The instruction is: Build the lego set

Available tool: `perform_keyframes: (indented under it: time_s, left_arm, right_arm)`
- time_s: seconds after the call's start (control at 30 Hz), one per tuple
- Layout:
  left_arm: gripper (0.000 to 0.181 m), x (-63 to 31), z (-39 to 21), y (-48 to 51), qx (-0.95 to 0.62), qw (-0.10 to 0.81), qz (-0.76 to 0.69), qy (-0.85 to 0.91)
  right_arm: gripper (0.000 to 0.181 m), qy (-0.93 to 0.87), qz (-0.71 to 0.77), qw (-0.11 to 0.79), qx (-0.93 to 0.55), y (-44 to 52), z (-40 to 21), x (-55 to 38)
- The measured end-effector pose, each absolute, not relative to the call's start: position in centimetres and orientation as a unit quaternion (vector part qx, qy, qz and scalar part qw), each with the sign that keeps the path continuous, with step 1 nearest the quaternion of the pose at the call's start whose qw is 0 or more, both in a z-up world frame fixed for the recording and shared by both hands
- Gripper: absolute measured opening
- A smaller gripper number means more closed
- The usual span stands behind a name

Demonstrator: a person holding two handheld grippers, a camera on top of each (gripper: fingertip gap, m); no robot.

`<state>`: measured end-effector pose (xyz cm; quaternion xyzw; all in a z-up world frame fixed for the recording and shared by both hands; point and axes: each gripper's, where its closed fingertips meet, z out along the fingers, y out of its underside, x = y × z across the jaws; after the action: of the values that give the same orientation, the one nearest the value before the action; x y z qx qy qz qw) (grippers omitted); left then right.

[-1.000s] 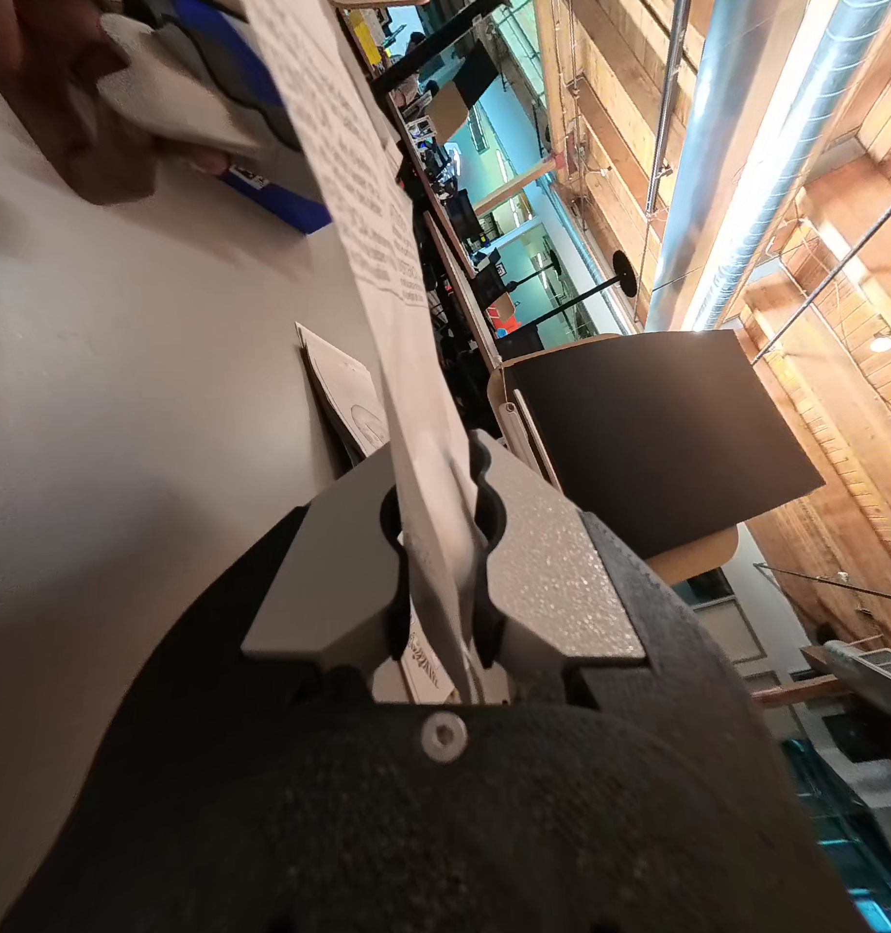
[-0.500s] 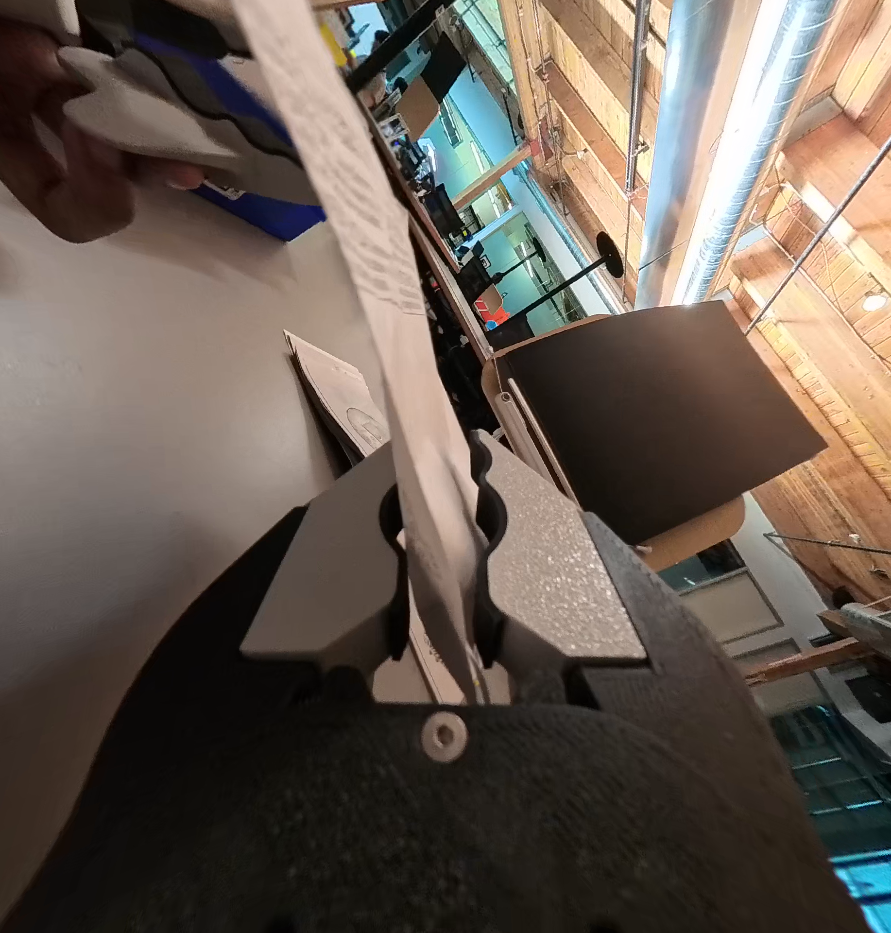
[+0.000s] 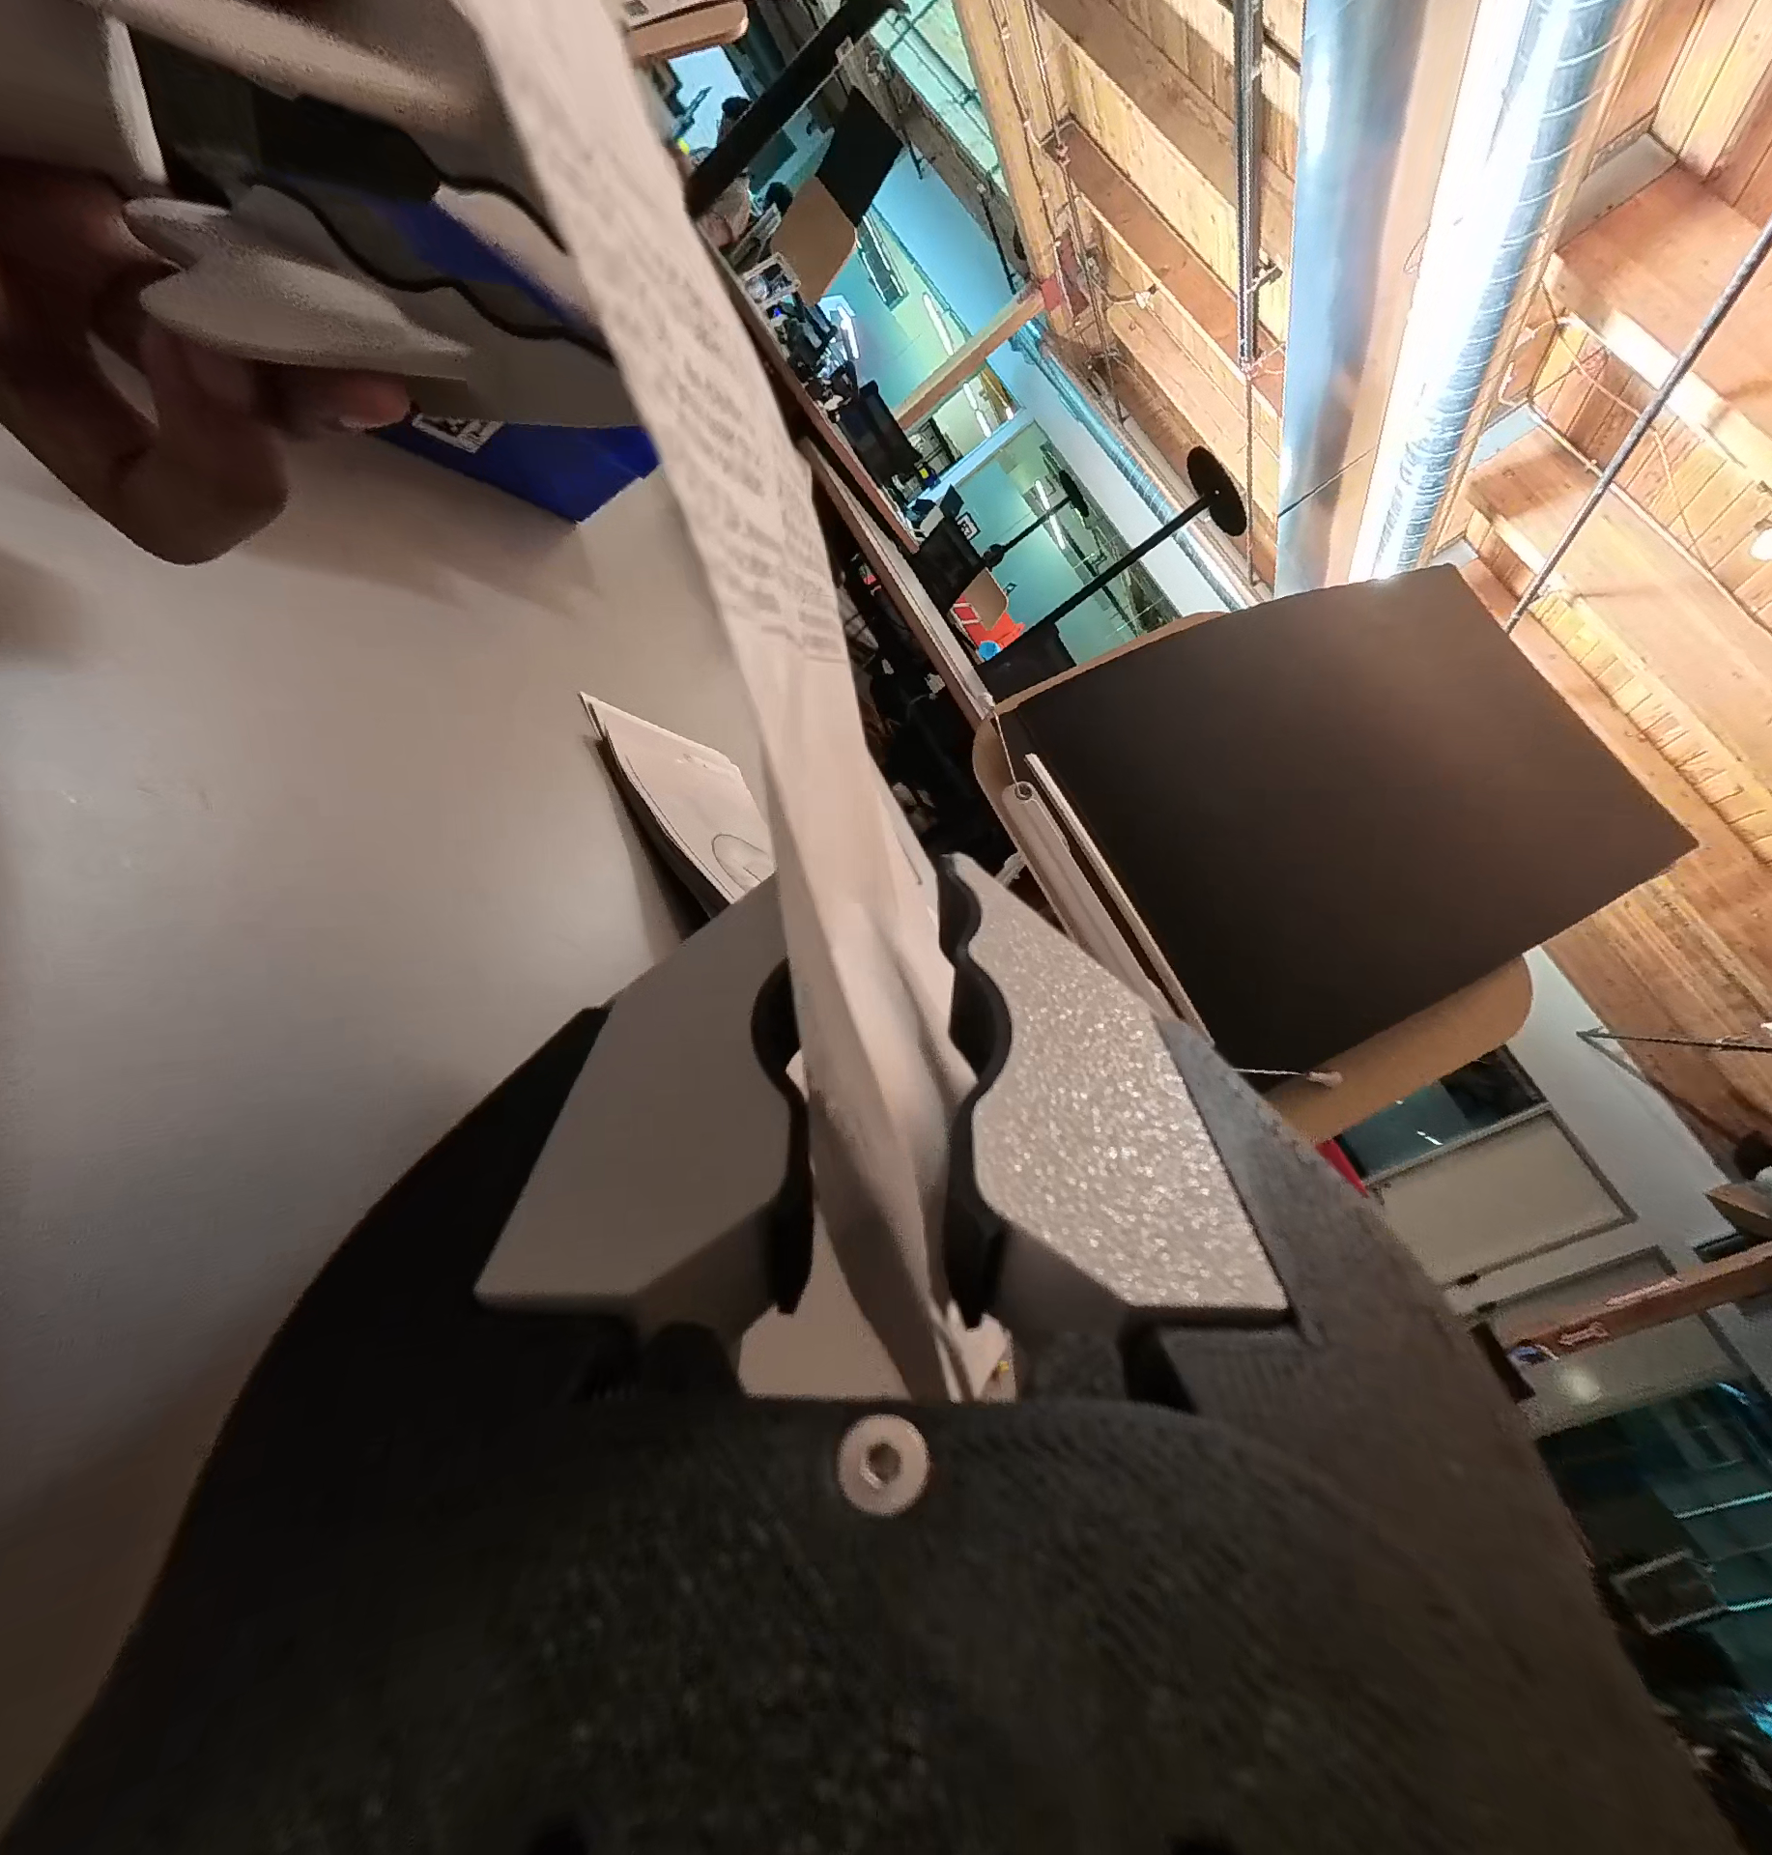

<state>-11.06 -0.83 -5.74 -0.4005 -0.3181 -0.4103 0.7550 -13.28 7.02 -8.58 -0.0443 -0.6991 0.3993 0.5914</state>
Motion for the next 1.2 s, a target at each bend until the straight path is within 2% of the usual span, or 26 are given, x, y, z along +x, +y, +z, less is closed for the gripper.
perform_keyframes:
  time_s: [0.03,0.27,0.37,0.47,0.6,0.8,1.07,1.2]
  left_arm:
    - [0.003,-11.1,-5.8,-0.8,-0.4,0.754,-0.411,-0.32]
    - [0.0,-11.6,-5.6,-1.0,-0.394,0.761,-0.401,-0.323]
    - [0.0,-12.3,-5.7,-1.3,-0.402,0.772,-0.365,-0.332]
    - [0.0,-13.1,-5.5,-2.0,-0.397,0.783,-0.34,-0.337]
    - [0.0,-13.8,-6.0,-2.7,-0.408,0.783,-0.315,-0.347]
    - [0.0,-13.7,-7.2,-2.2,-0.472,0.769,-0.246,-0.355]
    - [0.0,-13.0,-7.9,-1.4,-0.536,0.752,-0.186,-0.336]
    - [0.0,-12.3,-7.8,-0.6,-0.547,0.754,-0.176,-0.319]
  right_arm:
    - [0.021,-0.7,0.401,0.589,-0.045,6.9,-8.7,-13.2]
    - [0.024,-0.72,0.385,0.577,-0.025,5.6,-10.2,-12.7]
    - [0.037,-0.75,0.362,0.554,-0.017,5.3,-12.2,-12.6]
    - [0.058,-0.813,0.344,0.468,-0.04,5.0,-15.6,-12.2]
    - [0.072,-0.858,0.357,0.358,-0.089,5.4,-17.5,-11.3]
    - [0.072,-0.785,0.542,0.225,-0.197,4.5,-10.9,-10.5]
    - [0.066,-0.737,0.641,0.072,-0.203,1.9,-6.2,-7.0]
    - [0.058,-0.708,0.652,0.066,-0.262,2.9,-5.8,-9.1]
